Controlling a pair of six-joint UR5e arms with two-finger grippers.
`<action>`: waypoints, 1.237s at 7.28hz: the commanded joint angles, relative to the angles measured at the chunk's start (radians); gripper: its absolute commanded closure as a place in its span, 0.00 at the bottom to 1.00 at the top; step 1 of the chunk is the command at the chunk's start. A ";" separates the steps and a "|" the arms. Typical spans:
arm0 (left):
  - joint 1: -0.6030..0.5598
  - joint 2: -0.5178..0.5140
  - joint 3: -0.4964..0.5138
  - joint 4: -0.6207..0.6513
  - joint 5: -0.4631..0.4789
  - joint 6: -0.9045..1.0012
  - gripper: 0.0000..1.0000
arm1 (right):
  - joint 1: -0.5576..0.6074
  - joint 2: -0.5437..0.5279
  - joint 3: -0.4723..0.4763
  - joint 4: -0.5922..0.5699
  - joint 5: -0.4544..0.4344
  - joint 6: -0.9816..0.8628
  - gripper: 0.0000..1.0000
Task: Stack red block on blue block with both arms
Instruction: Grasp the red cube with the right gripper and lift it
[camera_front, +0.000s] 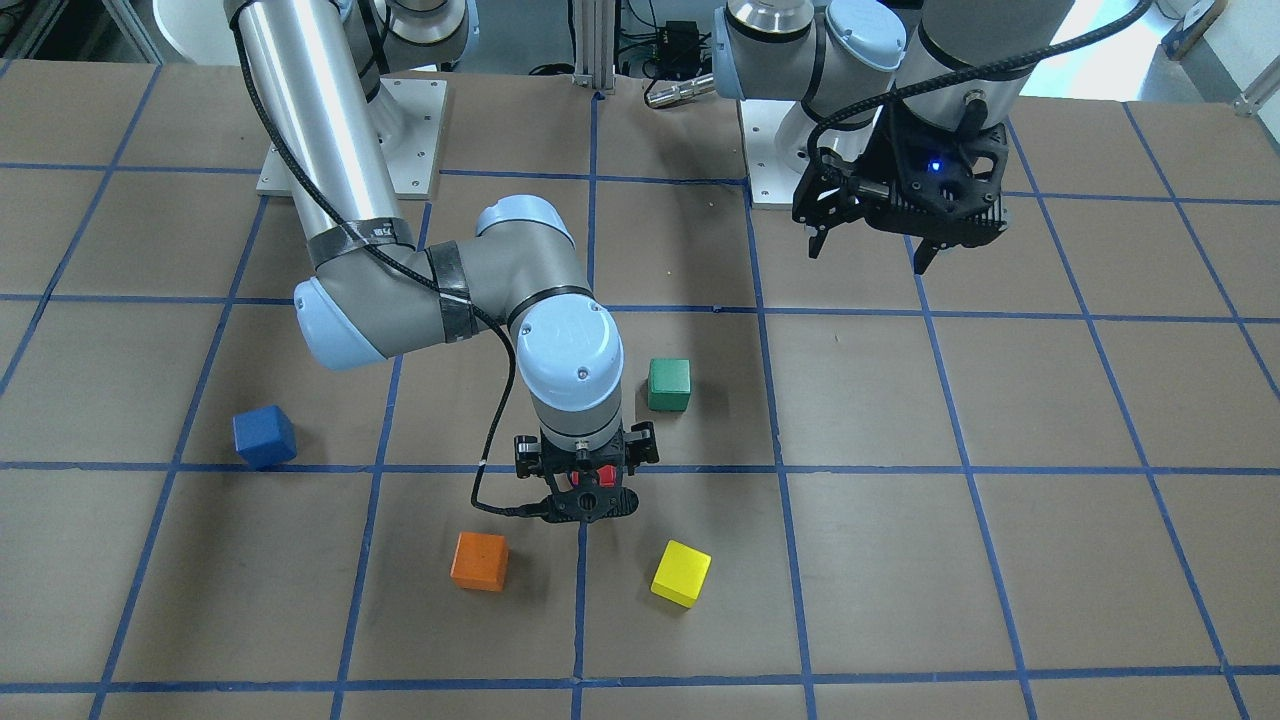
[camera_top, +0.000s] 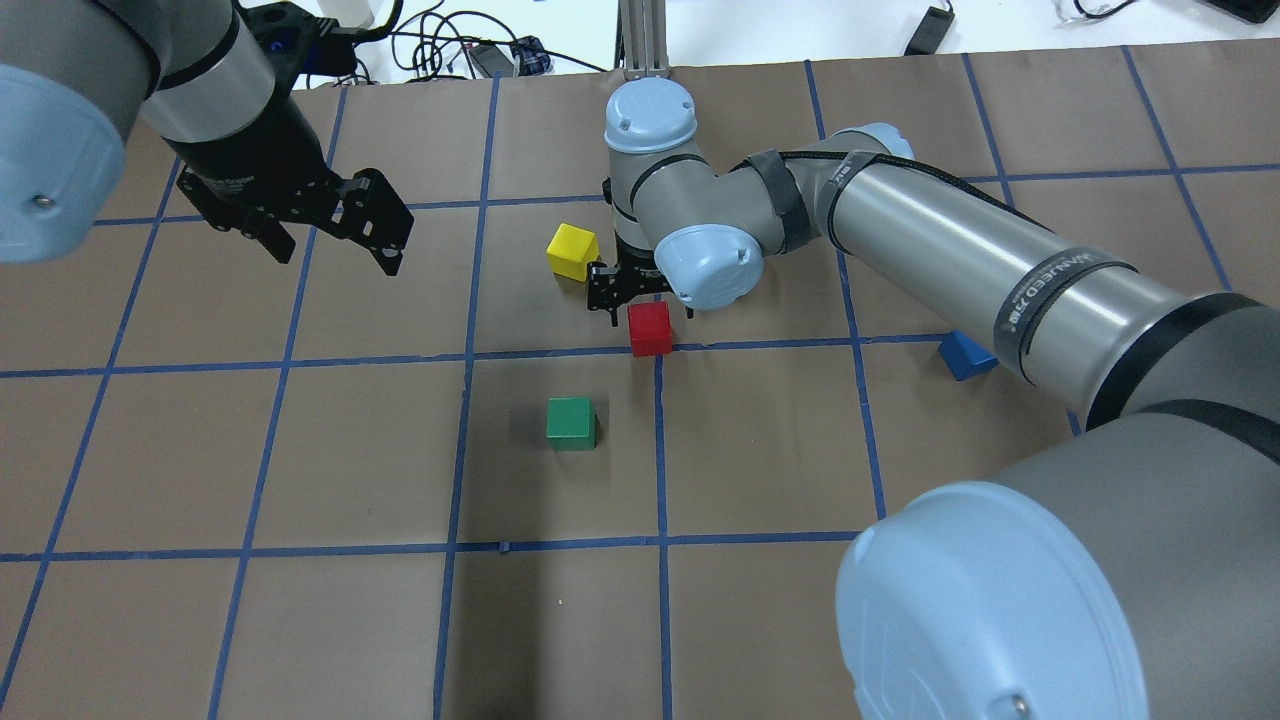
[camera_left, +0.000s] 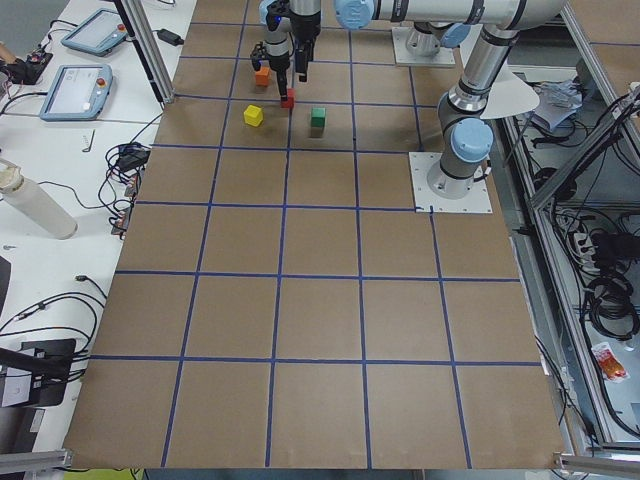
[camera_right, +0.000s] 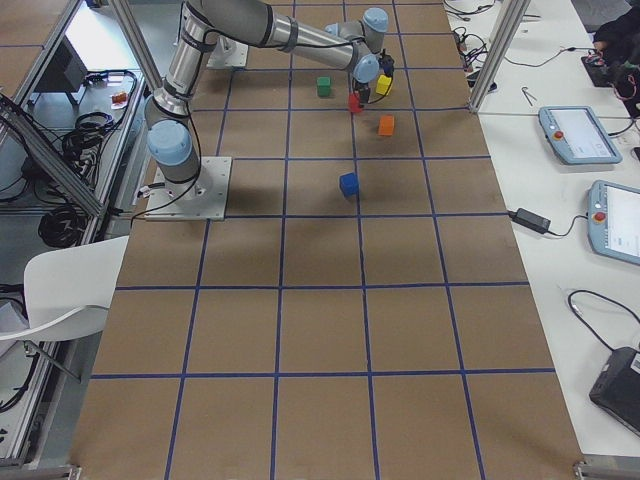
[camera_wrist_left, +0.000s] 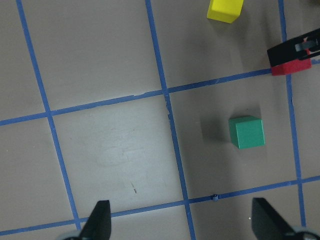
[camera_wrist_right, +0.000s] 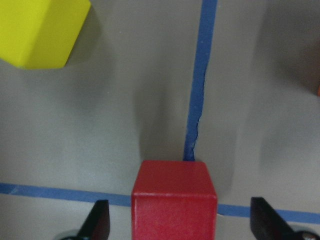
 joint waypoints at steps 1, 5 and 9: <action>-0.002 0.000 -0.002 0.000 0.000 0.000 0.00 | -0.001 0.008 0.000 0.001 0.004 0.005 0.76; -0.002 -0.002 0.000 0.000 0.000 -0.001 0.00 | -0.024 -0.052 -0.040 0.065 0.026 0.026 1.00; -0.002 -0.002 0.000 0.000 0.000 0.000 0.00 | -0.213 -0.254 -0.054 0.367 0.017 -0.117 1.00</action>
